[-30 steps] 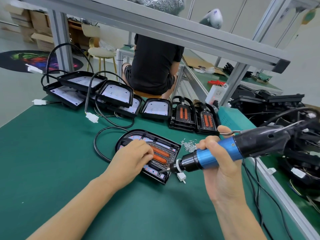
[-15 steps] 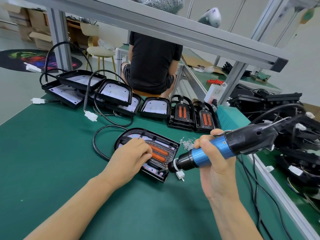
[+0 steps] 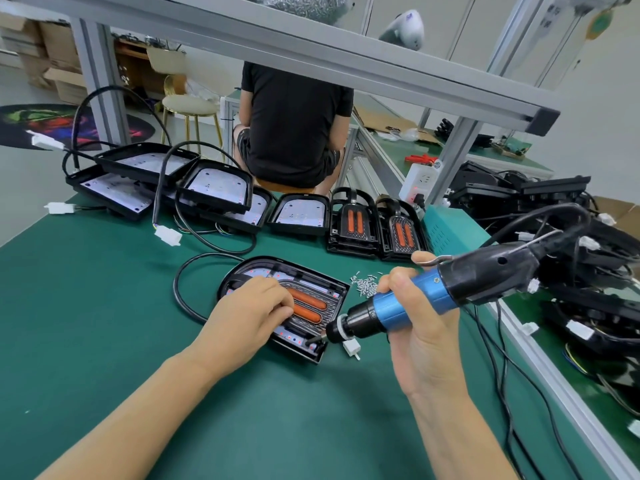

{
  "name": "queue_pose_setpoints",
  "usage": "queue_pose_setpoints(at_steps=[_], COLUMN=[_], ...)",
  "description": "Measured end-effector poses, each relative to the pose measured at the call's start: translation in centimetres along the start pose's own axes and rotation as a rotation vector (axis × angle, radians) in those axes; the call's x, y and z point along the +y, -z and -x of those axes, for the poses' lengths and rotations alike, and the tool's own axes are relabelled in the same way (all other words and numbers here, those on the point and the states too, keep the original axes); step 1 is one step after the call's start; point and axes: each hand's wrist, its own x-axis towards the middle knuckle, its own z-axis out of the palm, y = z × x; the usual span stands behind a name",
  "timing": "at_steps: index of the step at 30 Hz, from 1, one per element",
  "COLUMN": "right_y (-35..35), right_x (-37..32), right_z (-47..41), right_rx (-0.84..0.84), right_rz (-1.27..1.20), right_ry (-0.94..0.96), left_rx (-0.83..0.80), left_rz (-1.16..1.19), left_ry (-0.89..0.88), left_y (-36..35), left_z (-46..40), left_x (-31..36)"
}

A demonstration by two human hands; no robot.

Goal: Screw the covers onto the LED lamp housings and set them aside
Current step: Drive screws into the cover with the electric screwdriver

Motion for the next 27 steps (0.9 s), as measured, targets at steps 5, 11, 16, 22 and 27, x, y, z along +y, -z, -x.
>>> queue_pose_setpoints(at_steps=[5,11,16,22,27], right_y=[1.0,3.3,5.7,7.7,9.0], right_x=[-0.6,-2.4,-3.2,-3.4,-3.2], right_z=[-0.4,-1.4,-1.3,-1.2,-1.5], right_rx=[0.108,0.247,0.376,0.499,0.555], right_rz=[-0.128,-0.196,-0.146,-0.108,-0.091], right_ry=[0.006,0.139,0.214,0.212,0.206], left_rx=[-0.027,-0.039,-0.036,-0.246,-0.365], left_rz=[0.036,0.032,0.117,-0.2,-0.421], left_ry=[0.07,0.127,0.065,0.008,0.064], left_y=[0.0,-0.2,-2.3,-7.1,-9.8], left_z=[-0.9,-3.3,-6.7,-11.5,-12.1], left_x=[-0.2,1.2,4.9,7.9,8.7])
